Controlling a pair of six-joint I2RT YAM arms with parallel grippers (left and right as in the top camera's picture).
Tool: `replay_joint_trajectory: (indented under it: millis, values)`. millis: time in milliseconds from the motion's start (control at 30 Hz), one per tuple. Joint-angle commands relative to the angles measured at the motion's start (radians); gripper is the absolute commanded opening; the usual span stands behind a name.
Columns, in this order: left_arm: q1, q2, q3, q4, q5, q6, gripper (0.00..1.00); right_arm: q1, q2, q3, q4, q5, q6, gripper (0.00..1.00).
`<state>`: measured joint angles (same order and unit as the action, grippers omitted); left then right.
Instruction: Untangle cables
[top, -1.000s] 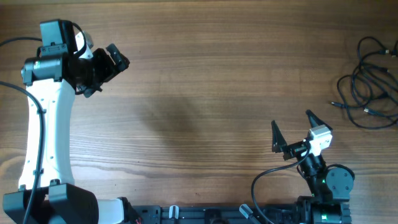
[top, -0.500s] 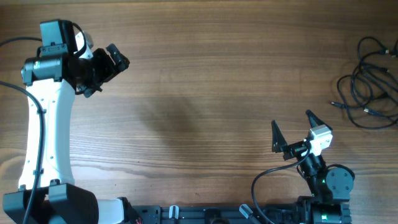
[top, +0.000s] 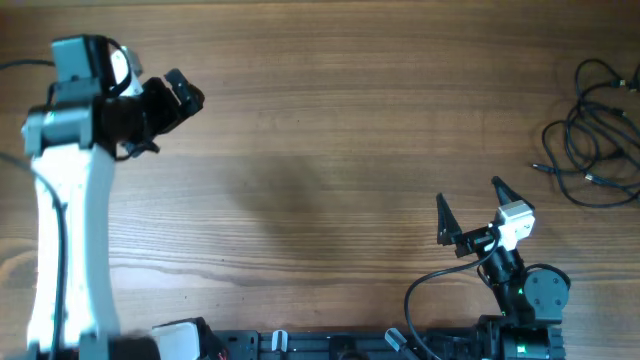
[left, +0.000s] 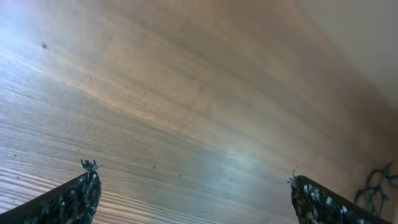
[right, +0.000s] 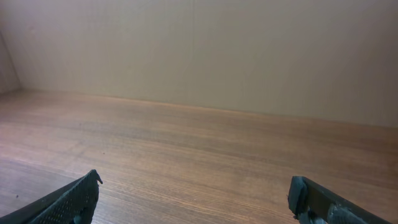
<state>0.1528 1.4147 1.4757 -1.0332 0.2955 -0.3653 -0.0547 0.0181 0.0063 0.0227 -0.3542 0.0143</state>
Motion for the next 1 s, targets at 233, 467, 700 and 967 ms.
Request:
replay_joint_trajectory:
  millis: [233, 467, 700, 967]
  values:
    - [0.006, -0.381, 0.007, -0.001, -0.005, -0.009, 1.00, 0.004, -0.008, -0.001, 0.005, 0.015, 0.014, 1.00]
    - [-0.019, -0.547, -0.091, 0.007, -0.005, -0.009, 1.00, 0.004, -0.008, -0.001, 0.005, 0.015, 0.014, 1.00]
    - [-0.077, -0.731, -0.323, 0.021, -0.028, -0.010, 1.00, 0.004, -0.008, -0.001, 0.005, 0.015, 0.014, 1.00]
    - [-0.084, -0.977, -0.782, 0.641, -0.133, -0.008, 1.00, 0.004, -0.008, -0.001, 0.005, 0.015, 0.014, 1.00]
